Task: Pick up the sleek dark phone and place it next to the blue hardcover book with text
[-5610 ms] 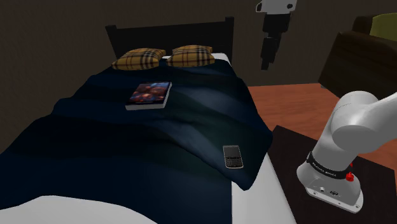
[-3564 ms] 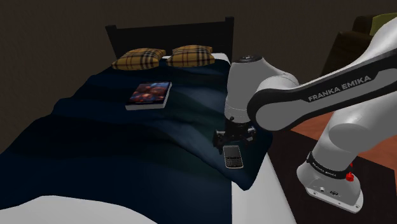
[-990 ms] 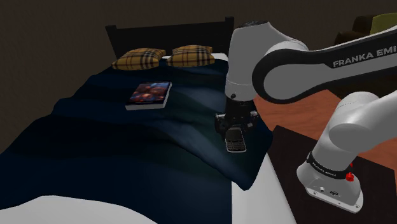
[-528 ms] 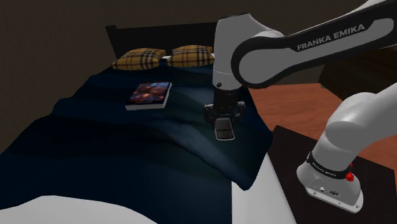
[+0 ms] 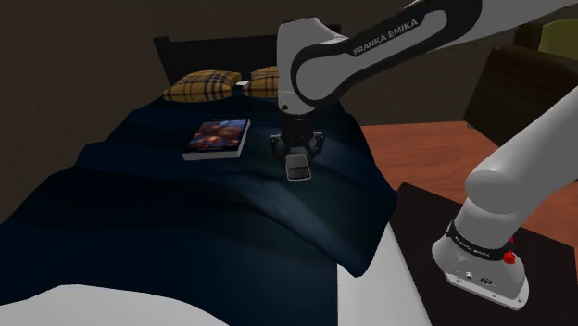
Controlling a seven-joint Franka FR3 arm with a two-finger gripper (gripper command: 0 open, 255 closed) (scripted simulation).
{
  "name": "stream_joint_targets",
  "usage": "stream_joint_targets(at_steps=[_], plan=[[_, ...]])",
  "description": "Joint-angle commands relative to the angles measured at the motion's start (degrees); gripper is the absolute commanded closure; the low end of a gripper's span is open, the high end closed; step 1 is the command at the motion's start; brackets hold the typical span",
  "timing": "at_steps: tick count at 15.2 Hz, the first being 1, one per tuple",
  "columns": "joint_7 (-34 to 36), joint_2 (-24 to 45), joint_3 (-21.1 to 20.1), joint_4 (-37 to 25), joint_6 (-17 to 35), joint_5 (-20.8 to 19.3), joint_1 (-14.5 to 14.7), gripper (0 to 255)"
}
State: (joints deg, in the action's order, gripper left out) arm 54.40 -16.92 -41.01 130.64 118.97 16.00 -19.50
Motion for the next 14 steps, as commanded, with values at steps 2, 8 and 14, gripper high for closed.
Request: stream_joint_targets(at_steps=[2, 8, 14], plan=[[1.4, 7.2, -1.1, -5.6, 0.6, -5.1, -2.9, 255], [6.2, 23.0, -1.6, -19.4, -1.2, -17.3, -4.4, 255], [8.9, 38.3, 1.3, -36.9, -6.8, -27.3, -0.4, 255]])
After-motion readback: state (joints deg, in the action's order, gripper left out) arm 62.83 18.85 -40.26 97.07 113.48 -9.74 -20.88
